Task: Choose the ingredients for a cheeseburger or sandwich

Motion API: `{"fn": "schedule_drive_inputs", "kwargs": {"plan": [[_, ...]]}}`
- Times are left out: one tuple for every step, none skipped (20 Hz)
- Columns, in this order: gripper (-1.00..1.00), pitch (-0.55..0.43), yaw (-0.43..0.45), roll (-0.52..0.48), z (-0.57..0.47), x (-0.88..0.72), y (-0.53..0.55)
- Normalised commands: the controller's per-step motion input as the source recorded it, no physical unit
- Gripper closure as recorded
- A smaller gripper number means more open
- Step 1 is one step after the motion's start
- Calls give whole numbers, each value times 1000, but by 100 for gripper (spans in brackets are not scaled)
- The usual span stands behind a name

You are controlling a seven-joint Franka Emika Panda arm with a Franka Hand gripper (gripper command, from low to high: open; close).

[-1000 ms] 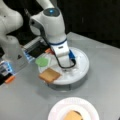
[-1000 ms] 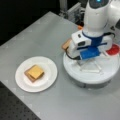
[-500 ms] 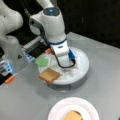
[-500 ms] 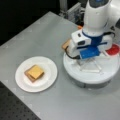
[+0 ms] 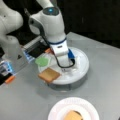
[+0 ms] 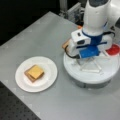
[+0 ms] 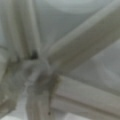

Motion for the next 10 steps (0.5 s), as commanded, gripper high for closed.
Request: {"fn": "schedule_drive_inputs", "kwargs": {"plan": [[-100,-47,-180,176,-8,-212,6],[-100,-44,-179,174,2,-217,14],[-100,-38,-178,172,13,-223,23],[-100,-32,-178,171,26,-232,35],[-100,-29,-178,172,29,-238,42],[-100,-26,-179,171,33,-241,50],[-100,-21,-185,166,41,-244,61],[-100,-18,-188,165,53,-250,74],[-100,-20,-189,166,53,-248,80],[-100,-21,-190,167,54,-243,85]]}}
